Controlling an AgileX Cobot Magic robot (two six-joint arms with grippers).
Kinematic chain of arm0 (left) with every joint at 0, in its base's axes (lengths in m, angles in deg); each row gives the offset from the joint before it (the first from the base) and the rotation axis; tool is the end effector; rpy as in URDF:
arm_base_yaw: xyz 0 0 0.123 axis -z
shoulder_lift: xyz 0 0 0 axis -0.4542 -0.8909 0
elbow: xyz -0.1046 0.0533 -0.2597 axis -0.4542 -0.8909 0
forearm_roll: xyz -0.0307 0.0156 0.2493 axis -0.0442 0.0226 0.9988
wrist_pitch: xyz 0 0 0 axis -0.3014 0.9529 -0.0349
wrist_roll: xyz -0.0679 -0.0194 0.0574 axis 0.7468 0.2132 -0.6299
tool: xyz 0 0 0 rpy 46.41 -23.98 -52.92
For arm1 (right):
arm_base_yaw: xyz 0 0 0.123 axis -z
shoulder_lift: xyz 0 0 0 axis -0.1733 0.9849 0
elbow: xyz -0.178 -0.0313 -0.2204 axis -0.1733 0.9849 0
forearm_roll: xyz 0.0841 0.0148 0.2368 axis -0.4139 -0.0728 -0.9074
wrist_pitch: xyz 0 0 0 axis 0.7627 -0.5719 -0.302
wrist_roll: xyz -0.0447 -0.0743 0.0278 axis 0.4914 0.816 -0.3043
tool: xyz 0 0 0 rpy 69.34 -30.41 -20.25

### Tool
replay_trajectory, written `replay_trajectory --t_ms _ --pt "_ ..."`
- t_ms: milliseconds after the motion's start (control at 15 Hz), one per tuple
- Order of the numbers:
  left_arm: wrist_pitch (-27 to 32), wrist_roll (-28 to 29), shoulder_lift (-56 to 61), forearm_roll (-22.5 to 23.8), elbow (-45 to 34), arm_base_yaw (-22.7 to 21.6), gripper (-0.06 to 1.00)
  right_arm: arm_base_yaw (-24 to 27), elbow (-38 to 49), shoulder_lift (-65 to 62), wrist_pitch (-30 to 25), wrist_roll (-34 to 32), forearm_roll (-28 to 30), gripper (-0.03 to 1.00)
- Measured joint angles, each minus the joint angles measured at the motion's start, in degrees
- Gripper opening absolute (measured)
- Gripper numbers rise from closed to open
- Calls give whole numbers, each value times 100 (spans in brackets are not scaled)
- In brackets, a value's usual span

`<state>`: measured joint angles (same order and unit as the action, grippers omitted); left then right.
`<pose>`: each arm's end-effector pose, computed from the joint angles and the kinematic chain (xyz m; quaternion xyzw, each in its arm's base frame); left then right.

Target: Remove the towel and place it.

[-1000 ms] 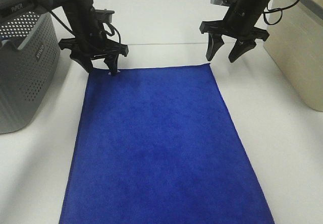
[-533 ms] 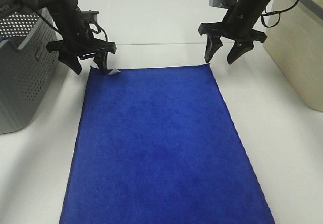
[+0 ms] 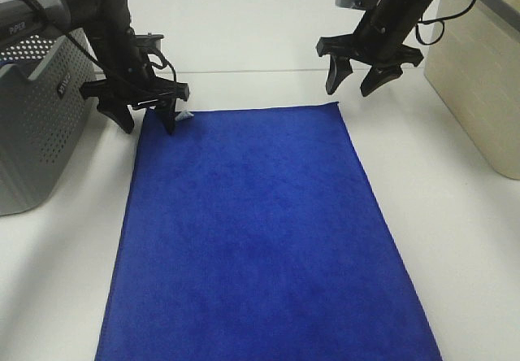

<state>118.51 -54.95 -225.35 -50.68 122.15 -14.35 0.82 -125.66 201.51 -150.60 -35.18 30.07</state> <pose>0.5187 -0.1259 0.1094 0.0431 0.9939 -0.0646 0.0779 0.5177 0.1056 0.1532 -0.0680 0.9771 0.1365 0.1487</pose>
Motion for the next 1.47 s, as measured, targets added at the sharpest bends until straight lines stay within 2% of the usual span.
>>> replay_trajectory --t_ms 267,867,1200,1467 --pt "0 0 0 6 0 0 68 0 -6 372 264 6 126 64" --pt "0 -6 -46 23 29 0 68 0 -52 544 269 11 258 64" --pt "0 -6 -115 -218 80 80 67 -109 -69 590 315 178 -275 64" --pt "0 -6 -138 -252 103 390 54 -350 -69 636 447 298 -355 55"
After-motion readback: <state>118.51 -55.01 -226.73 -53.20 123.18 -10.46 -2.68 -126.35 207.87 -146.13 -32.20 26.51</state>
